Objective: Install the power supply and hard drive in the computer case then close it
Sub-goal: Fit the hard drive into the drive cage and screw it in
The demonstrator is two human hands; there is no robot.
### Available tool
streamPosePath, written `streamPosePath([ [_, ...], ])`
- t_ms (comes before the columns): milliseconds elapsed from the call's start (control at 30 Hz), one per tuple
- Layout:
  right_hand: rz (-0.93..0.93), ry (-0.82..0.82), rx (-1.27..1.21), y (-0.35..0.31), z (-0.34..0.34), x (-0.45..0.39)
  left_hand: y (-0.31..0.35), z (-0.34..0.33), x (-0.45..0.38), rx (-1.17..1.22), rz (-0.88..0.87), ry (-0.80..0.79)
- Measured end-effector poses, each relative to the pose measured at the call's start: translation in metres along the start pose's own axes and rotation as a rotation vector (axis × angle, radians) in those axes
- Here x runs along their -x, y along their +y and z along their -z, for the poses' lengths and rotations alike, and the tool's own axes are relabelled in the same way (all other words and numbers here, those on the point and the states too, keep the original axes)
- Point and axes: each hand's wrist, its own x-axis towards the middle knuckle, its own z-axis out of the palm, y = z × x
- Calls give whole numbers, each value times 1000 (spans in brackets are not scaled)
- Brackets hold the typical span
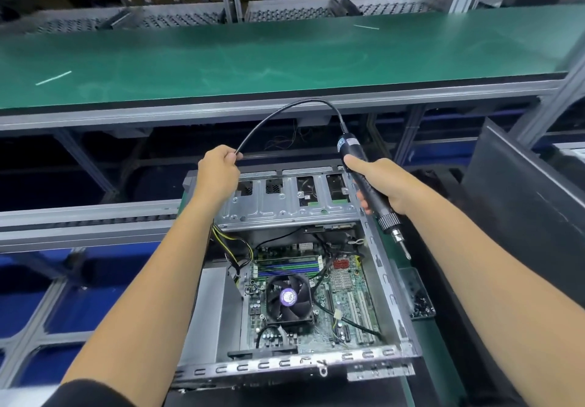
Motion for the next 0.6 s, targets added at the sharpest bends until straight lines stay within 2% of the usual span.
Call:
streamPosePath([
  [167, -3, 53, -10, 5, 6, -1, 10, -6, 3, 84, 34, -75],
  [267, 7, 82, -73, 11, 19, -2, 36, -6, 17, 252, 72, -179],
  [400, -4, 128, -158, 20, 39, -2, 91, -16, 60, 572, 16, -574],
  [467, -4, 129, -178, 24, 46, -1, 117, -31, 84, 615, -64, -743],
  [600, 25, 72, -241, 30, 54, 3, 155, -59, 120, 648, -151, -975],
])
